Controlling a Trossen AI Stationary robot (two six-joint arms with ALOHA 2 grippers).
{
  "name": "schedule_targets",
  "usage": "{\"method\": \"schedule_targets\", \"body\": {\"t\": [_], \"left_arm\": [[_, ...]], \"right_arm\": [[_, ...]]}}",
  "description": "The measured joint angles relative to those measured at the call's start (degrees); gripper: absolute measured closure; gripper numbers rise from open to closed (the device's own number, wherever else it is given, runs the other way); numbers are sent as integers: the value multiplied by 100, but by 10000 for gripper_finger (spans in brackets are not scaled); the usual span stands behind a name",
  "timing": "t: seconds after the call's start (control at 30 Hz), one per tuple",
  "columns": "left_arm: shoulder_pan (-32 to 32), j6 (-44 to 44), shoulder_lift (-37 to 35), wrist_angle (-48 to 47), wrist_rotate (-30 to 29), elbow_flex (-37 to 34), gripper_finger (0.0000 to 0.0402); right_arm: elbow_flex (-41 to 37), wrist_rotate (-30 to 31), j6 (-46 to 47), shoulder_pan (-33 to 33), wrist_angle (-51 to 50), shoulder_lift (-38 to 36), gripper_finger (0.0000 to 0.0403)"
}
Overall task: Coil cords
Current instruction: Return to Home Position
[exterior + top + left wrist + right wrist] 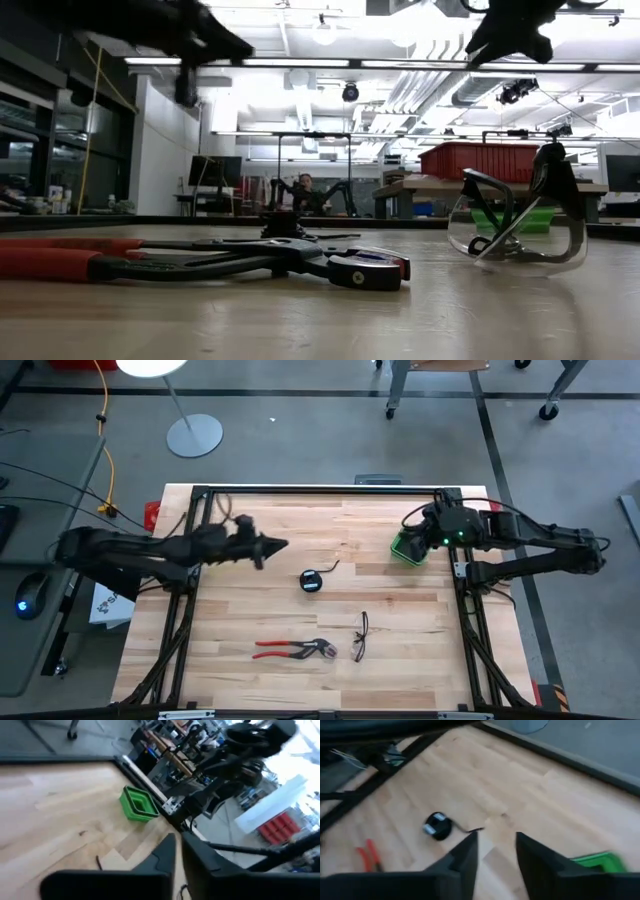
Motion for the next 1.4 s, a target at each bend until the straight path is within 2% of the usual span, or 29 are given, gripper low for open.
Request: {"method": "schedule_targets", "body": {"t": [0.1,0.17,0.3,0.43,0.57,0.63,0.7,0.9,1.0,1.07,1.13,1.23,1.33,1.4], "left_arm": [[-587,319,-694,-319,-681,-112,390],[-884,574,-1039,-321,-815,-266,397],[-1221,932,-1479,-231,-754,-755,400],[-1152,1488,-1742,313,-353,-1499,401],[-664,1712,-1775,1602,781,-2305,401],[-421,1724,-1730,1848,1235,-2572,401],[-233,1790,-1730,1863,1434,-2723,401],[-67,2086,-1688,1675,1575,-2763,401],[-69,2143,-1583,1348,1403,-2765,401],[-67,2212,-1497,1178,1231,-2767,402],[-68,2328,-1394,1166,1020,-2767,401],[-60,2464,-1319,1326,794,-2767,401],[-60,2477,-1317,1429,676,-2767,401],[-60,2560,-1317,1427,678,-2767,401]], "right_arm": [[-44,-99,468,226,50,-7,354],[-44,70,660,508,217,74,388],[-44,896,1289,1088,521,367,400],[-46,1512,1826,1518,290,600,402],[-48,1672,2081,1699,26,657,403],[-48,1797,2083,1737,-8,655,403],[-48,1962,2070,1747,-54,653,403],[-48,1985,1808,1816,-458,629,403],[-64,2024,1825,2042,-698,628,403],[-284,2174,1949,2293,-507,569,403],[-761,2193,2127,2575,17,424,403],[-1854,2283,2240,2910,1927,218,403],[-2921,2176,1276,2812,4634,233,403],[-3429,1773,511,2400,6074,289,403]]}}
